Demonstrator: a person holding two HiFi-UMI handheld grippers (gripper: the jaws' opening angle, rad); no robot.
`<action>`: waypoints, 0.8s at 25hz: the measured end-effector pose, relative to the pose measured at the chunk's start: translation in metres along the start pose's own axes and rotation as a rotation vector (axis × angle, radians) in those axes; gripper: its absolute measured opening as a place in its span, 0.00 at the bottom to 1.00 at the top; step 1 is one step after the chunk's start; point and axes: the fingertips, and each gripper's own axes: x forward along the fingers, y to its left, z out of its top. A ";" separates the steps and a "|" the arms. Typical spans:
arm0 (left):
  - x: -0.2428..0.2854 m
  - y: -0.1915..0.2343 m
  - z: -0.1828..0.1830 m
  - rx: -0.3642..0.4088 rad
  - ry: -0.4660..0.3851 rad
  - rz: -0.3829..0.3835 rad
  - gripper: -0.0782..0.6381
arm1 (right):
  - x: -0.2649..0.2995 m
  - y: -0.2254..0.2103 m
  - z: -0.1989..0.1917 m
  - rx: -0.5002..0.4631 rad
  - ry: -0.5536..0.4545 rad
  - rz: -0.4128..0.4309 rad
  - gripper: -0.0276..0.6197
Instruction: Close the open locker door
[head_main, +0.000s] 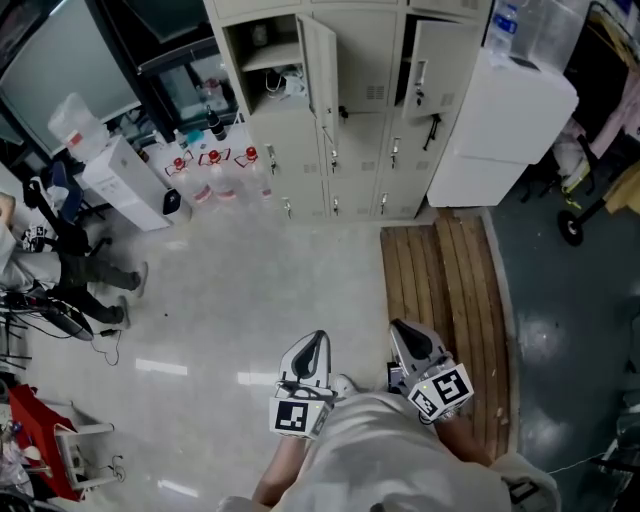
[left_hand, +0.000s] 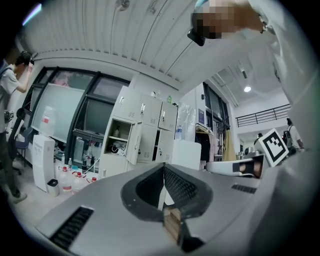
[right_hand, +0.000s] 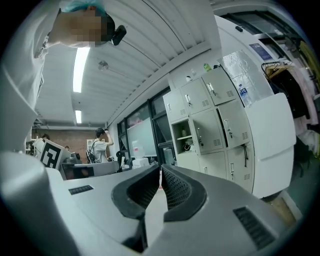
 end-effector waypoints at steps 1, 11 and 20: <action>0.002 0.006 -0.001 -0.001 0.014 0.006 0.12 | 0.006 0.000 0.001 0.002 0.001 0.000 0.09; 0.034 0.030 -0.004 -0.005 0.020 -0.020 0.12 | 0.051 -0.022 -0.003 0.023 0.015 -0.009 0.09; 0.110 0.057 -0.005 0.022 0.047 0.041 0.12 | 0.121 -0.081 0.011 0.025 0.008 0.051 0.09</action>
